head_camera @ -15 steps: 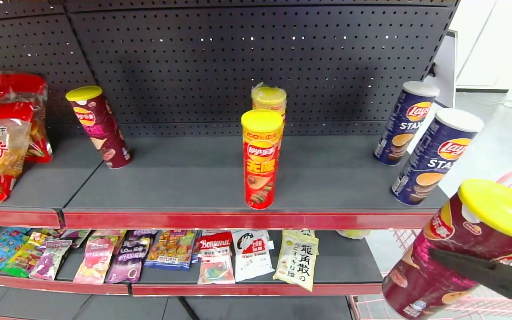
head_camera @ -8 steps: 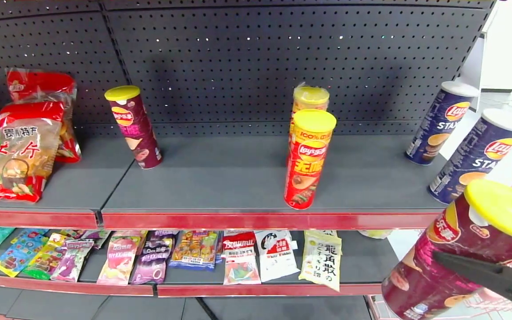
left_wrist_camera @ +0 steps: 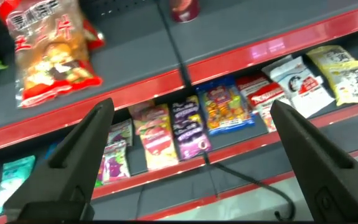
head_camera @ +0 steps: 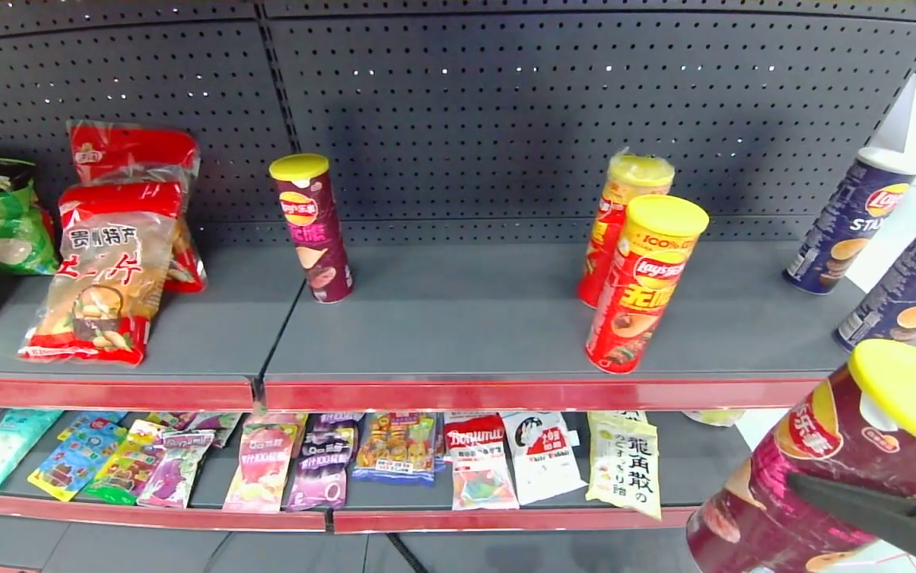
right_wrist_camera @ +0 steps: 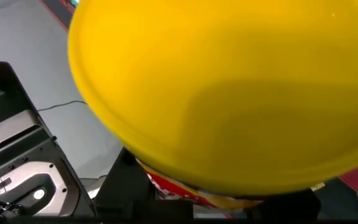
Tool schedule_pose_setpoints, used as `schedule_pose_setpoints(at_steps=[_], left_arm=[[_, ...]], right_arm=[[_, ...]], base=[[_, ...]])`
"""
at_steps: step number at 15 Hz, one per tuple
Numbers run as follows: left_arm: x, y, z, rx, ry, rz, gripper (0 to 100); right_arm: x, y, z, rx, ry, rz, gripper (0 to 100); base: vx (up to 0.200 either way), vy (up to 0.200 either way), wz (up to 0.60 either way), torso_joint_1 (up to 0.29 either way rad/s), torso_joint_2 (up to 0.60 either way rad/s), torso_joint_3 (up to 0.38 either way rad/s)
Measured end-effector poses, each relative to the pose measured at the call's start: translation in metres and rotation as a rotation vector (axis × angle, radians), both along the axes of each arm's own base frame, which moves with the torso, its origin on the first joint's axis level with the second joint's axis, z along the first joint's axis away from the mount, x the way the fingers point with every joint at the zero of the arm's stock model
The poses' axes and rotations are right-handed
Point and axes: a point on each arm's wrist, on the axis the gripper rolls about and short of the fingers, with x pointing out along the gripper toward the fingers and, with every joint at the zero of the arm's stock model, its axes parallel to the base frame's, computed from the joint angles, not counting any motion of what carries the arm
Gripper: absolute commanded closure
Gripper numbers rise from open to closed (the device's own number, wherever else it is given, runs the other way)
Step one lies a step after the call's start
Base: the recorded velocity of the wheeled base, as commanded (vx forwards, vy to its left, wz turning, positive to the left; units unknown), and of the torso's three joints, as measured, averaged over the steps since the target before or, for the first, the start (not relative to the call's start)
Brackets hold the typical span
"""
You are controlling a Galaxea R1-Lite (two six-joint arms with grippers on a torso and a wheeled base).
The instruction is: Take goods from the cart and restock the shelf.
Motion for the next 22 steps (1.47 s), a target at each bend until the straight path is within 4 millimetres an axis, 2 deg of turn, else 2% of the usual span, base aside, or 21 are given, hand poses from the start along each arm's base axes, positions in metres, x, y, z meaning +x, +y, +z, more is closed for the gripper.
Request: schedule_pose_setpoints(at_steps=[6, 10, 22], left_arm=[[0.000, 0.000, 0.000, 0.005, -0.001, -0.001, 0], [0.001, 0.000, 0.000, 0.006, 0.003, -0.001, 0], [0.006, -0.001, 0.002, 0.031, 0.030, -0.006, 0]], right_arm=[[0.002, 0.000, 0.002, -0.004, -0.004, -0.013, 100], [0.006, -0.002, 0.002, -0.044, -0.017, -0.136, 100], [0.014, 0.001, 0.001, -0.074, -0.009, -0.160, 100]], base=[[0.000, 0.200, 0.00, 0.004, 0.00, 0.001], [0.000, 0.200, 0.00, -0.001, 0.00, 0.000], [0.000, 0.000, 0.00, 0.000, 0.00, 0.000]])
